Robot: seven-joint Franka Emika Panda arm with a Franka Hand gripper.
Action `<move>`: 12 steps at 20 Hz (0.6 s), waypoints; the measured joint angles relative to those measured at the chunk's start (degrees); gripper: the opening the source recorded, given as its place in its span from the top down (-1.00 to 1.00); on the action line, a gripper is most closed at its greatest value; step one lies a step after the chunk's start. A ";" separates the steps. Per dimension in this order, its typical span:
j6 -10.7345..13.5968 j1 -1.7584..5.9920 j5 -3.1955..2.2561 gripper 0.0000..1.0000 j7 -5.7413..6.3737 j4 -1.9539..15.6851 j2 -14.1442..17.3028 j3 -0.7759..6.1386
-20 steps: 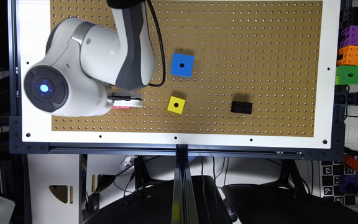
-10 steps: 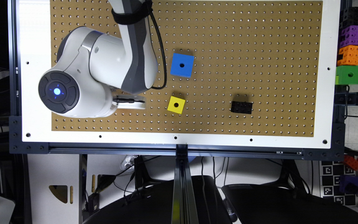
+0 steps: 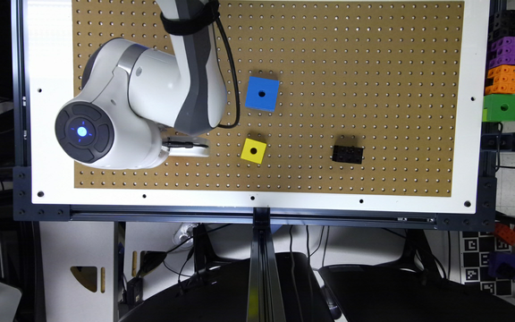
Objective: Pick up pink block.
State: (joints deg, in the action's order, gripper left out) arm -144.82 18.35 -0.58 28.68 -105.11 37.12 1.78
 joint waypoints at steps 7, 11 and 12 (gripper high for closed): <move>3.30 0.01 0.00 1.00 0.00 0.00 -3.06 0.00; 6.29 0.01 0.00 1.00 0.00 0.00 -5.93 0.00; 7.17 0.01 0.00 1.00 0.00 -0.01 -6.71 0.00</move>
State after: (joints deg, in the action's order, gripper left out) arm -137.65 18.36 -0.58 28.69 -105.13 30.41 1.78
